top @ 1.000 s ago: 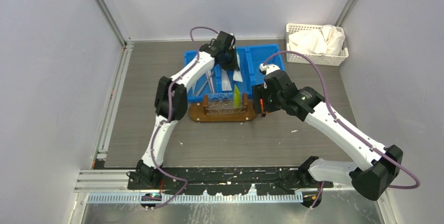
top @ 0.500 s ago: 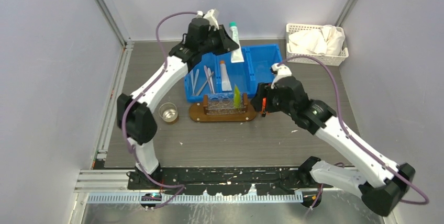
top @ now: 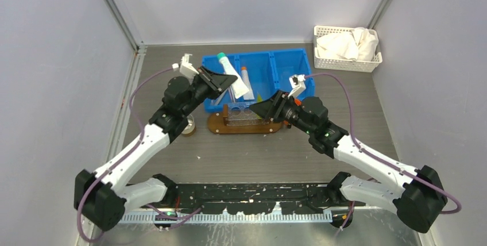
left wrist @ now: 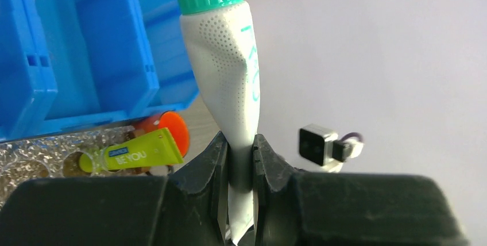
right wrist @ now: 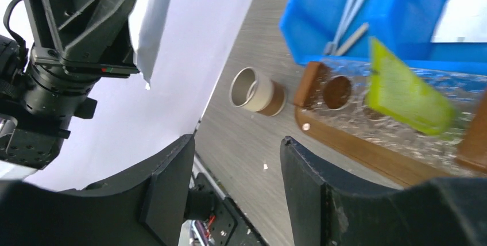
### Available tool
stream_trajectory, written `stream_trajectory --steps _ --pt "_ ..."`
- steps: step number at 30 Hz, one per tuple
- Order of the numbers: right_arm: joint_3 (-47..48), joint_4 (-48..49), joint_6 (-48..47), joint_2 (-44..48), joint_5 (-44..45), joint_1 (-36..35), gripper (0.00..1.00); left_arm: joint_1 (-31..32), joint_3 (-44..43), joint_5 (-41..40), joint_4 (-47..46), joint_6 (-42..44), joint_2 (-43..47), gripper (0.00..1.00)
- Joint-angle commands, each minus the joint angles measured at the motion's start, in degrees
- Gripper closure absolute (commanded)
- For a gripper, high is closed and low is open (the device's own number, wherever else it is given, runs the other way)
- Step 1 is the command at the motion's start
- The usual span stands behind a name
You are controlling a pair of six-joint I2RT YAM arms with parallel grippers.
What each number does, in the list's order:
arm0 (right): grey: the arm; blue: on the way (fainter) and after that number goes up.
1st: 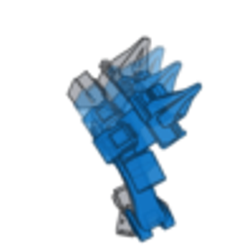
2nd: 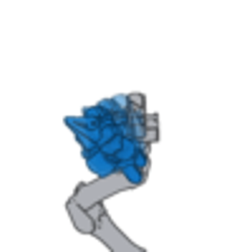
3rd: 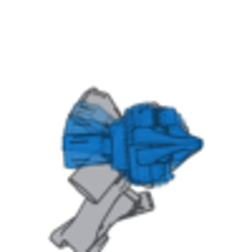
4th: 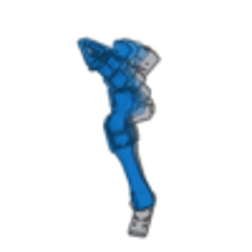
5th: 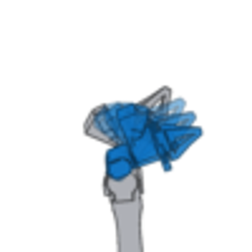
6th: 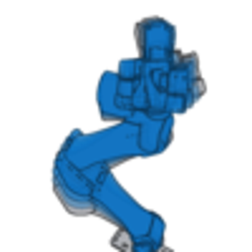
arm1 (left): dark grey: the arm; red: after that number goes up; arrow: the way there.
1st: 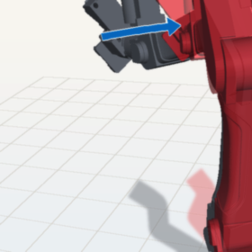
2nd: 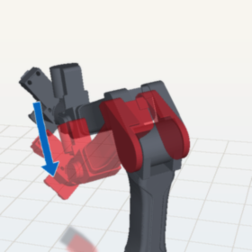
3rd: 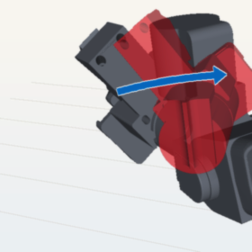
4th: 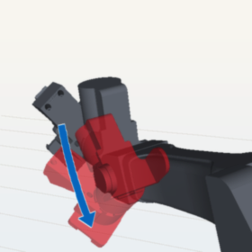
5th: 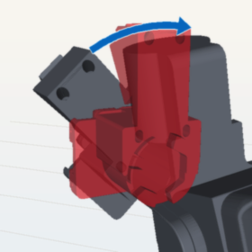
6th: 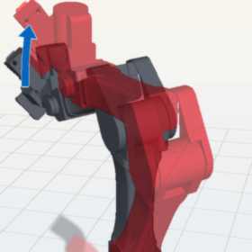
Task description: Prepare toiletry sets of a toothbrush and toothpaste on the tray
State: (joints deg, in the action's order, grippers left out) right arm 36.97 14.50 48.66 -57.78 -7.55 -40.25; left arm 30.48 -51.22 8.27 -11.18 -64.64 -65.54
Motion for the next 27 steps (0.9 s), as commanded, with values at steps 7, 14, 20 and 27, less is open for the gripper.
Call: stream_trajectory --steps 7,14,20,27 --pt "10.7 5.9 -6.4 -4.2 6.9 -12.7 0.44 1.5 5.0 -15.7 1.4 -7.4 16.4 0.89" --pt "13.0 6.9 -10.2 -5.7 12.1 -17.1 0.44 2.0 5.4 -16.0 1.5 -7.6 15.4 0.89" --pt "15.6 4.2 -13.6 -6.2 15.8 -17.1 0.47 2.9 5.7 -16.3 2.3 -7.8 15.6 0.90" --pt "20.0 1.6 -16.2 -9.1 18.1 -17.1 0.47 3.6 6.6 -16.4 2.3 -8.5 16.0 0.90"
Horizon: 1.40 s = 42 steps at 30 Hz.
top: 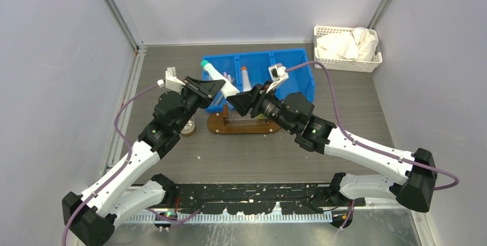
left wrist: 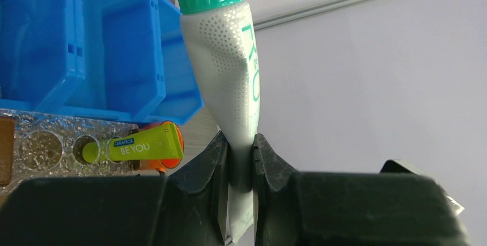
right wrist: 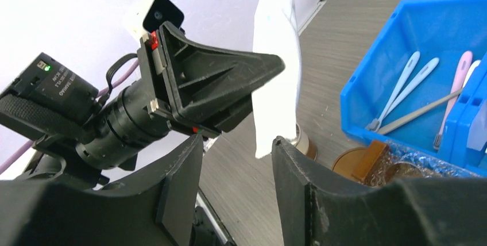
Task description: Prepare toiletry sets of a toothbrush and toothpaste on the tray
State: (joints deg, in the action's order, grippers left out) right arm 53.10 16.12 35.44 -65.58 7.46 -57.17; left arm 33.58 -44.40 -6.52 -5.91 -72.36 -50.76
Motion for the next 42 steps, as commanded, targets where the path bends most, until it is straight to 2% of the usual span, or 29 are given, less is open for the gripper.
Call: stream_trajectory --steps 1,9,21,32,42 --pt "4.3 -0.2 -3.1 -1.7 3.3 -0.2 0.48 0.6 -0.2 -1.6 -3.0 -1.0 1.1 0.90" --pt "6.0 -1.0 -3.5 -4.3 4.2 -0.2 0.51 1.5 0.3 -1.8 -3.7 -1.4 1.0 0.90" --pt "2.7 -3.4 -2.4 0.6 4.0 -0.2 0.49 1.5 -2.3 -4.2 -2.0 2.2 0.8 0.89" --pt "2.9 -3.5 -3.1 -0.8 6.3 0.5 0.49 1.5 -4.4 -3.1 -1.5 2.7 0.2 0.89" --pt "4.9 -2.0 -2.6 -2.9 1.8 4.2 0.51 1.5 -1.9 -1.3 -2.9 0.5 -0.4 0.89"
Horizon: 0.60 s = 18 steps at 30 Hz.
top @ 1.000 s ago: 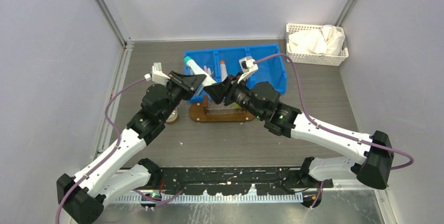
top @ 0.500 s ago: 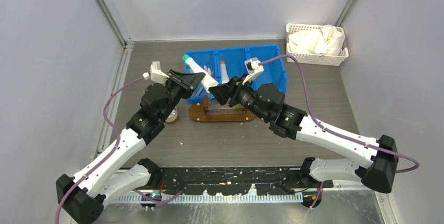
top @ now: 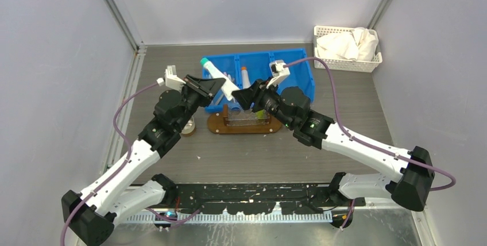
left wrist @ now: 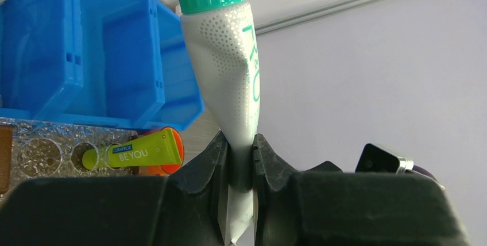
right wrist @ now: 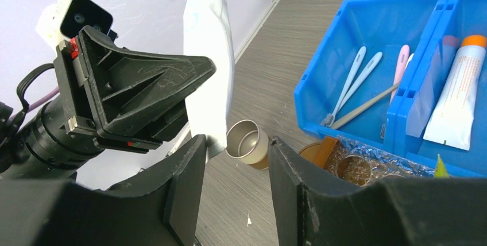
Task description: Prepare toiletry sets of a toothbrush and toothpaste on the tray
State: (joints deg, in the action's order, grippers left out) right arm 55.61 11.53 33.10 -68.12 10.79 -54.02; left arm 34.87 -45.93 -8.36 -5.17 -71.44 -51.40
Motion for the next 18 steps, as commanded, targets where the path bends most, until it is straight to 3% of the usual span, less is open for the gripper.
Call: stream_trajectory --steps 1,13,18 --pt "2.6 2.7 0.0 -0.5 -2.1 1.5 0.51 0.2 -0.4 0.7 -3.7 -0.4 0.0 0.89" --pt "3.7 4.4 1.6 -3.3 -6.0 2.8 0.56 0.5 0.3 1.6 -6.4 -1.2 -3.1 0.89" --pt "3.5 4.6 1.8 -3.7 -6.7 2.9 0.72 0.7 0.8 1.8 -7.3 -1.4 -3.9 0.89"
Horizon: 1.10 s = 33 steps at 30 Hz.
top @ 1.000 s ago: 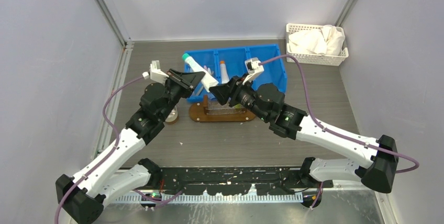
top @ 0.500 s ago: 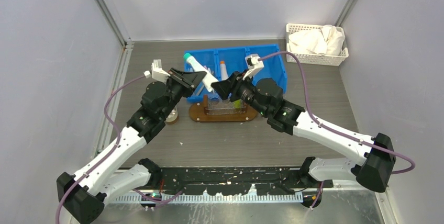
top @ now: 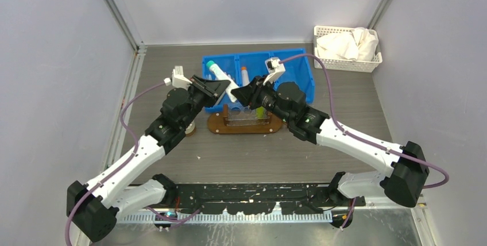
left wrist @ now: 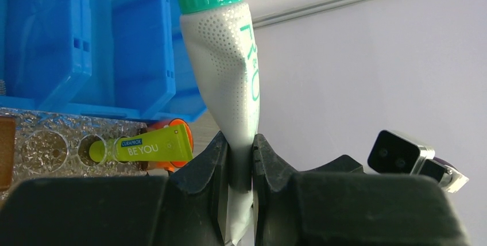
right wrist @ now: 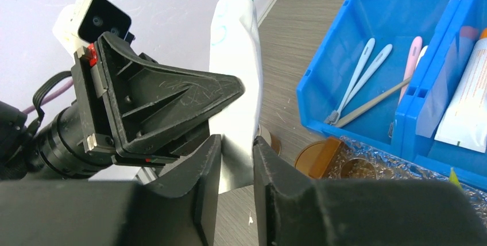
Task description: Prepare toiletry sets of a toothbrush and toothpaste on the tray
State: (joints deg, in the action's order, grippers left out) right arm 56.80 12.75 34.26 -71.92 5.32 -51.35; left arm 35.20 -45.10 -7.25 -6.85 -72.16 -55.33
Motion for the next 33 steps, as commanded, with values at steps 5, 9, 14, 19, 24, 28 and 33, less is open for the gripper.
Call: stream_trajectory --steps 5,9,14,19,24,28,33 --pt "1.9 3.7 0.9 0.5 -1.5 0.4 0.96 0.4 -0.2 1.2 -5.9 -0.5 -0.5 0.86" --pt "2.1 2.7 0.6 1.9 -1.8 0.4 0.99 0.4 -0.7 1.7 -5.3 0.2 -0.9 0.69" --pt "7.5 -7.1 -1.2 3.7 -2.6 0.5 0.99 0.4 -2.7 2.1 -1.3 2.1 -1.4 0.43" --pt "19.3 -27.1 -4.3 4.8 -2.1 0.7 0.99 0.2 -8.9 1.8 10.0 8.2 -1.8 0.35" --pt "37.9 -52.5 -7.7 0.7 -0.3 1.5 0.99 -0.6 -15.8 -1.4 22.7 16.6 -1.3 0.30" --pt "51.5 -70.4 -8.8 -5.2 0.8 1.9 0.99 -1.4 -24.3 -2.7 31.7 23.3 -3.0 0.15" --pt "62.7 -86.1 -10.0 -12.7 4.0 2.1 0.99 -1.4 -38.6 -3.2 47.1 31.9 -11.5 0.16"
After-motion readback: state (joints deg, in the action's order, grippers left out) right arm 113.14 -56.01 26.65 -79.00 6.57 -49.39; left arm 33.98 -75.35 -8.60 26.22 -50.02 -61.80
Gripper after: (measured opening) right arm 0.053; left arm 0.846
